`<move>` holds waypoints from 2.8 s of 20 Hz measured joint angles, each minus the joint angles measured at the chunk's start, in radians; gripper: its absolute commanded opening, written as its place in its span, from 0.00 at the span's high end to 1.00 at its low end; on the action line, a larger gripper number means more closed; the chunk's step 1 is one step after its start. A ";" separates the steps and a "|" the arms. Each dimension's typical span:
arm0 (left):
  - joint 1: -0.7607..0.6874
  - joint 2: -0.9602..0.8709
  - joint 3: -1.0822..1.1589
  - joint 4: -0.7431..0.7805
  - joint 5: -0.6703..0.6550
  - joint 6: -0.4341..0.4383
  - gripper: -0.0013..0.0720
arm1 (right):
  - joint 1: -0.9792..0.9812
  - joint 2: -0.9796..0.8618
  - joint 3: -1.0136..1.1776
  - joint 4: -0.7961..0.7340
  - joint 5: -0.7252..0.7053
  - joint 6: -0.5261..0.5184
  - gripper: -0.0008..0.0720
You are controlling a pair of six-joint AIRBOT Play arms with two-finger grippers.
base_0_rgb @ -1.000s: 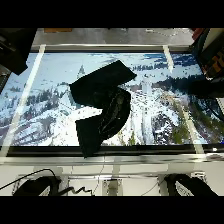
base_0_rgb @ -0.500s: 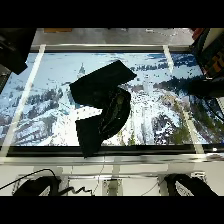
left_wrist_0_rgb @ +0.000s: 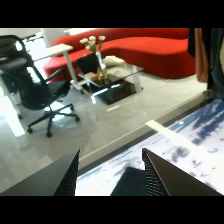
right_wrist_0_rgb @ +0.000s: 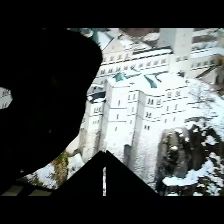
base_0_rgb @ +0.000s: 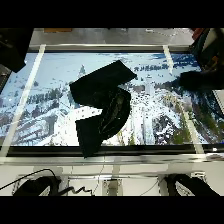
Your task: Fold the clothes and pants, and hang the long-sleeved shirts on hangers.
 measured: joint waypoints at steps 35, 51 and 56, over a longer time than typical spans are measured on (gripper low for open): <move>0.000 -0.017 -0.051 0.319 -0.129 -0.095 0.94 | 0.730 -0.453 -0.425 0.015 -0.784 0.594 0.94; 0.182 -0.189 -0.278 0.100 -0.431 -0.239 0.96 | 0.156 -0.135 -0.280 -0.100 -0.466 0.256 0.95; 0.246 -0.162 -0.636 -0.134 -0.483 -0.249 0.96 | 0.047 -0.101 -0.278 -0.111 -0.370 0.156 0.95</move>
